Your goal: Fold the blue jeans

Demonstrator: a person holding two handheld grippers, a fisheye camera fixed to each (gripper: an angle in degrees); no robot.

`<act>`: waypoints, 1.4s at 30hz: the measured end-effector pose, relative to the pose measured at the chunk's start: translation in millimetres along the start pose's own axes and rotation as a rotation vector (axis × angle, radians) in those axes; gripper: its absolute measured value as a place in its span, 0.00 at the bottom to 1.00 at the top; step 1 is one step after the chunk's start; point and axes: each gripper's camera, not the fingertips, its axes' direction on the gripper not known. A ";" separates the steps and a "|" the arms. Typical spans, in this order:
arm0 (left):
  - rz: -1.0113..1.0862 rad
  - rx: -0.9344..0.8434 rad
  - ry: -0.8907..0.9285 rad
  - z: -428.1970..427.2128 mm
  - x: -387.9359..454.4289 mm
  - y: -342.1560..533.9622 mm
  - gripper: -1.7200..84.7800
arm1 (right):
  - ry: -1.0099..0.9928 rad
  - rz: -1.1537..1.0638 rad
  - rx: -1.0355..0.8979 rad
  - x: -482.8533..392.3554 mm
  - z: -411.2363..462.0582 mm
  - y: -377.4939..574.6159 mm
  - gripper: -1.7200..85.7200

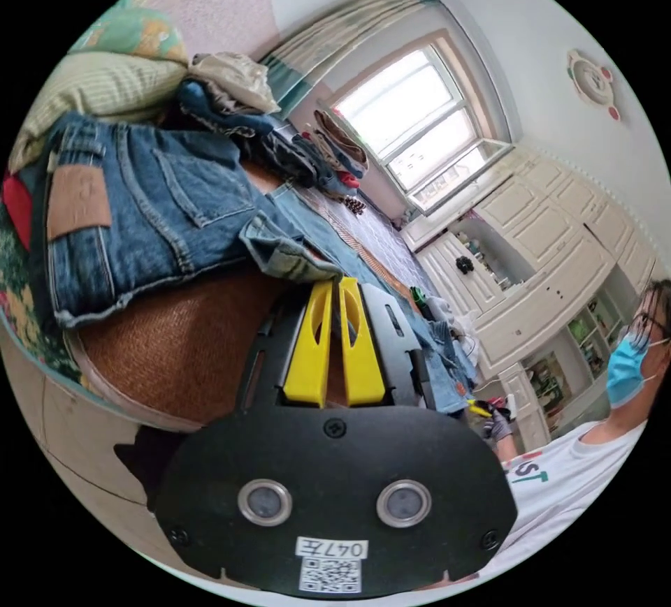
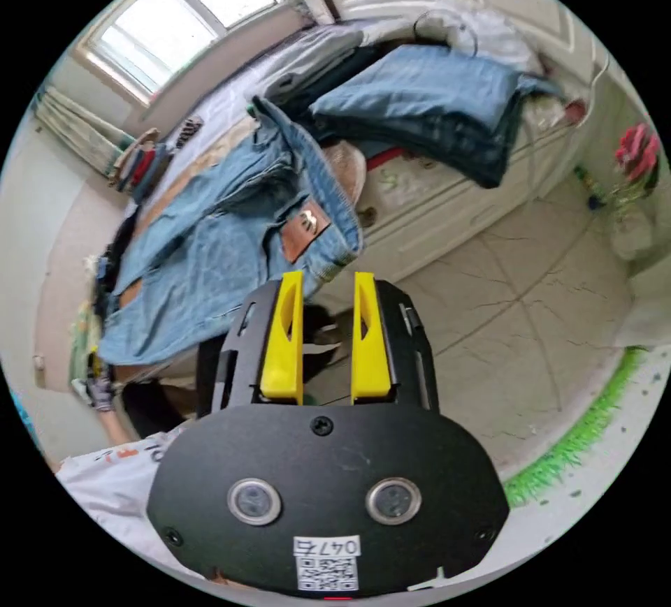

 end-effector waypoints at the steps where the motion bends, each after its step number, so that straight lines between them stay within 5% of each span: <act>1: 0.038 -0.004 -0.015 -2.7 8.7 -4.3 0.01 | 0.061 -0.012 0.031 -15.6 -14.5 -8.1 0.09; 4: 0.073 -0.012 -0.022 -6.0 19.4 -14.8 0.01 | 0.177 -0.204 0.205 -133.8 -75.6 -54.6 0.08; 12: 0.039 0.113 0.129 -13.5 -10.6 12.5 0.01 | -0.424 -1.063 0.118 -664.1 -51.9 -184.7 0.04; 15: -0.101 0.109 0.219 -20.0 -47.8 29.6 0.01 | -0.500 -1.285 0.051 -858.8 -24.8 -188.3 0.04; 24: -0.220 0.000 0.253 -15.0 -72.1 22.6 0.01 | -0.402 -1.399 -0.012 -1244.7 52.9 -234.5 0.07; 34: -0.221 -0.092 0.402 -5.3 -98.3 5.8 0.01 | -0.337 -1.239 -0.071 -1354.6 105.6 -298.1 0.04; 42: -0.150 -0.087 0.375 -10.0 -87.3 -6.4 0.01 | -0.646 -1.153 0.061 -1290.3 -28.3 -321.9 0.02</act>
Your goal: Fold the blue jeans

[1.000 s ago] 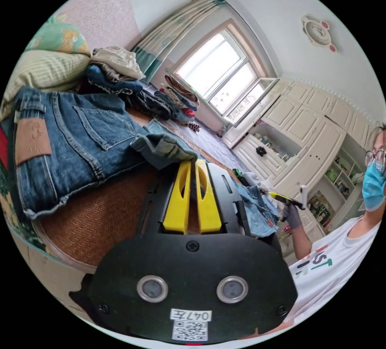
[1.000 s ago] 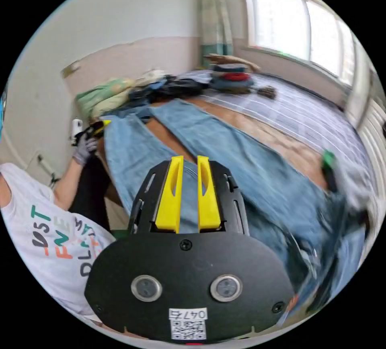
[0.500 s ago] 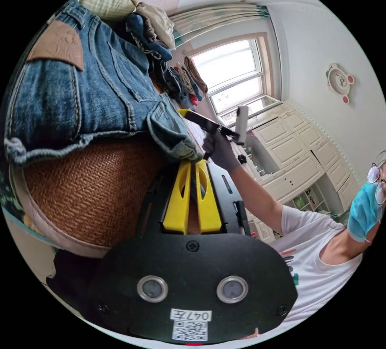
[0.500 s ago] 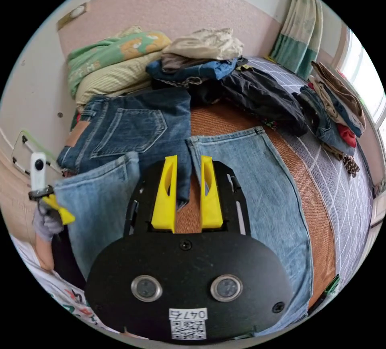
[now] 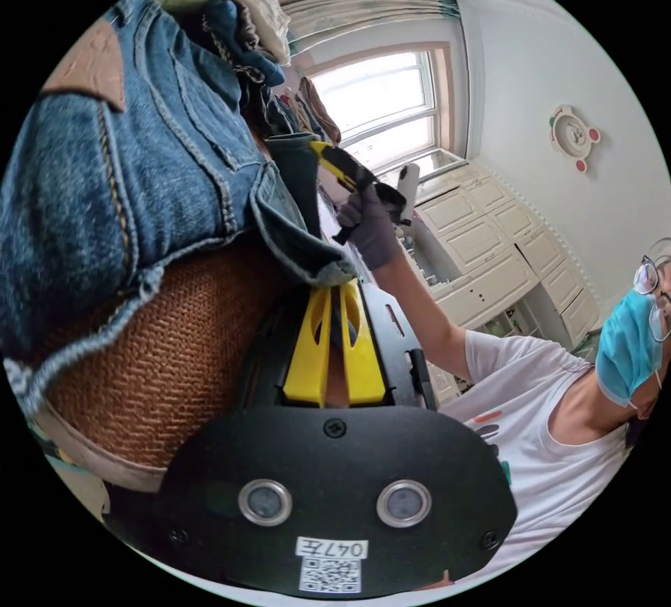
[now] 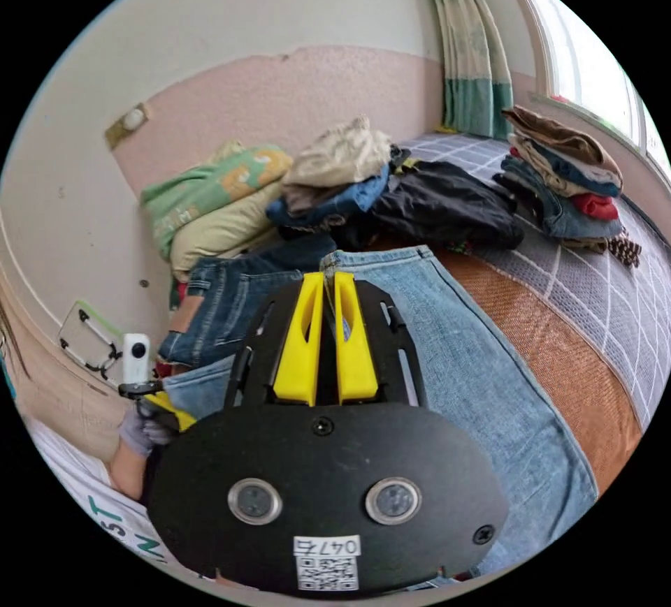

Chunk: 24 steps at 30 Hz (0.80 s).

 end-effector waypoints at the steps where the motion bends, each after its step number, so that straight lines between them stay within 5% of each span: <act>1: 0.011 0.000 -0.018 -0.6 4.5 -1.4 0.01 | -0.009 -0.017 0.000 -6.9 -4.9 0.8 0.02; 13: 0.048 0.047 -0.025 -32.3 34.5 -1.9 0.01 | -0.200 -0.061 -0.218 -84.6 109.4 120.4 0.11; 17: -0.008 0.030 -0.049 -37.8 27.2 -2.7 0.01 | -0.311 -0.099 -0.038 -81.5 14.6 196.1 0.08; 24: 0.074 0.030 -0.103 -52.9 52.4 -5.9 0.01 | -0.011 -0.035 0.014 -18.9 -174.7 483.1 0.01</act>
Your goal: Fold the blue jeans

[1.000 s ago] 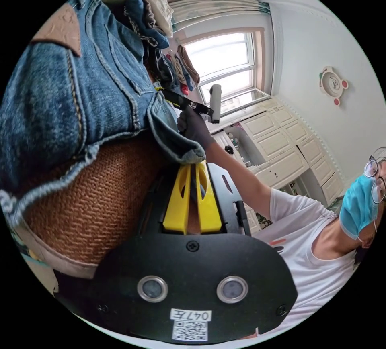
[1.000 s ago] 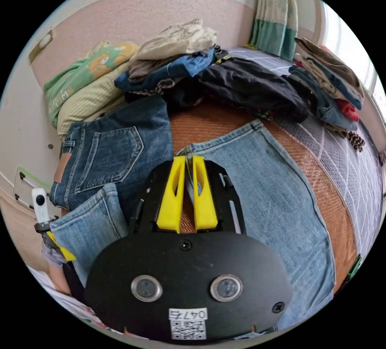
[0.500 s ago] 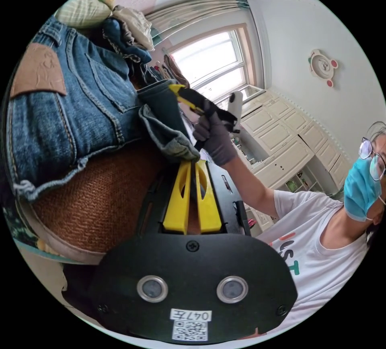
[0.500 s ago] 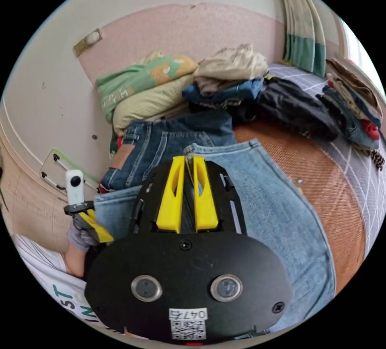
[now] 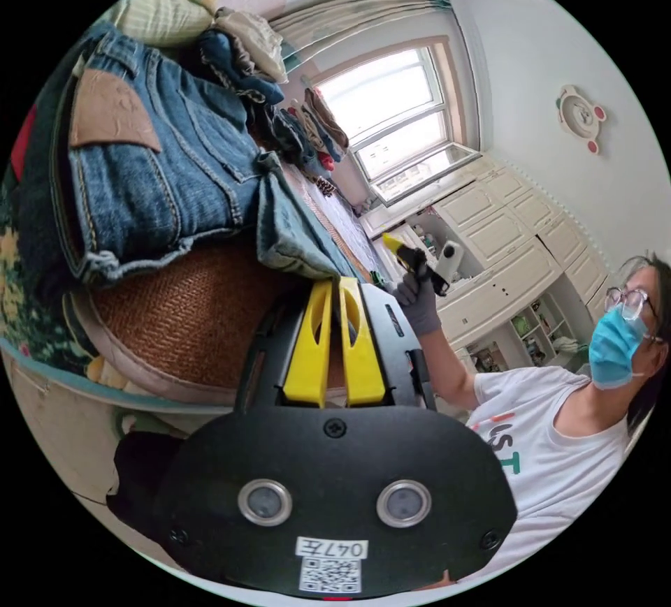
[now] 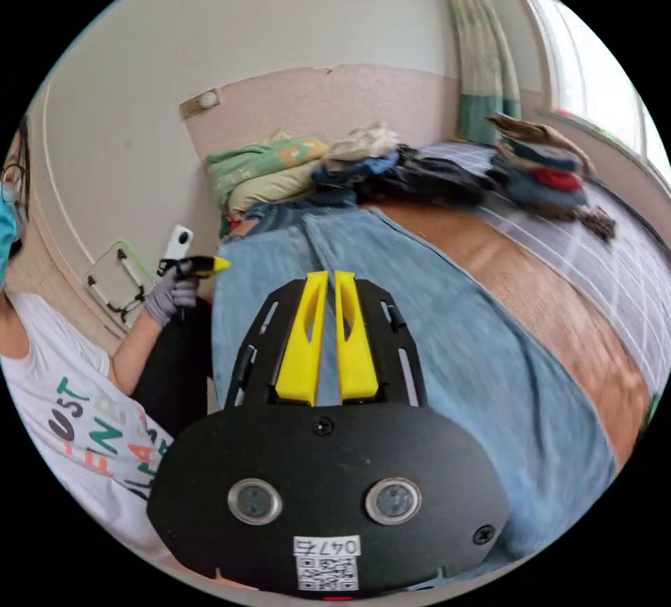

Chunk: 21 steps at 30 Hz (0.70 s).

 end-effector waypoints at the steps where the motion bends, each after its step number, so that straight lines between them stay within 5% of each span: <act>1: 0.027 0.012 -0.007 -6.3 8.7 0.9 0.01 | 0.038 0.044 -0.007 4.9 -15.5 33.7 0.01; 8: 0.103 0.070 -0.073 -25.1 37.5 1.5 0.01 | 0.406 0.485 0.014 -19.0 -206.3 429.1 0.02; 15: 0.024 0.227 0.089 -31.2 11.1 18.9 0.01 | 0.837 1.022 0.350 -60.6 -416.8 772.5 0.06; 19: 0.064 0.206 -0.002 -32.2 31.1 9.3 0.01 | 0.773 1.244 0.368 -79.0 -421.8 919.8 0.14; 21: 0.082 0.186 -0.028 -30.4 38.7 3.0 0.01 | 0.569 1.337 0.388 -75.2 -393.6 999.2 0.17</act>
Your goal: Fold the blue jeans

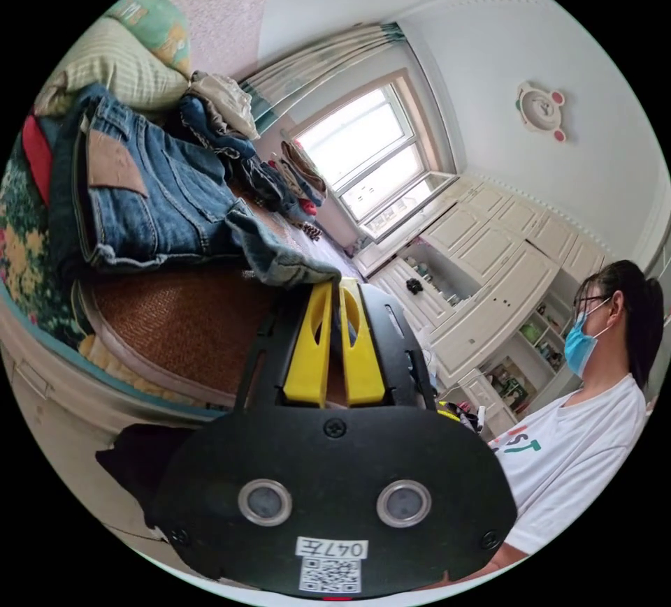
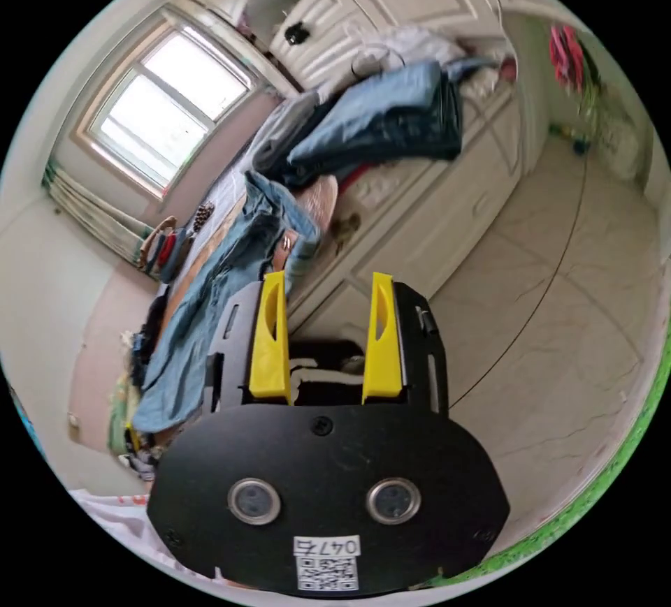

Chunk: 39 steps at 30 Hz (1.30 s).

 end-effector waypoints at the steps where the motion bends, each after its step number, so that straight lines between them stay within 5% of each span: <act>1: 0.004 -0.003 0.005 1.5 2.5 -3.9 0.01 | -0.036 0.015 -0.024 14.2 8.3 7.1 0.18; 10: 0.079 0.040 0.092 18.0 26.7 -40.1 0.01 | -0.443 -0.138 -0.200 74.9 65.6 42.3 0.02; 18: 0.071 0.205 0.056 16.5 49.9 -53.5 0.01 | -0.738 -0.191 0.107 91.9 -34.5 79.2 0.02; 28: -0.027 0.031 -0.133 177.8 -15.1 -131.6 0.01 | -0.602 -0.194 0.126 7.5 32.7 55.1 0.02; 33: -0.096 -0.192 -0.350 331.5 -79.6 -183.9 0.03 | -0.445 -0.102 0.055 -61.2 167.3 -24.7 0.04; 36: -0.211 -0.291 -0.509 406.9 -143.2 -179.1 0.16 | -0.329 -0.043 -0.070 -87.8 257.8 -51.2 0.19; 39: -0.264 -0.313 -0.494 420.1 -169.0 -154.1 0.24 | -0.431 -0.048 -0.056 -123.1 255.9 -40.4 0.23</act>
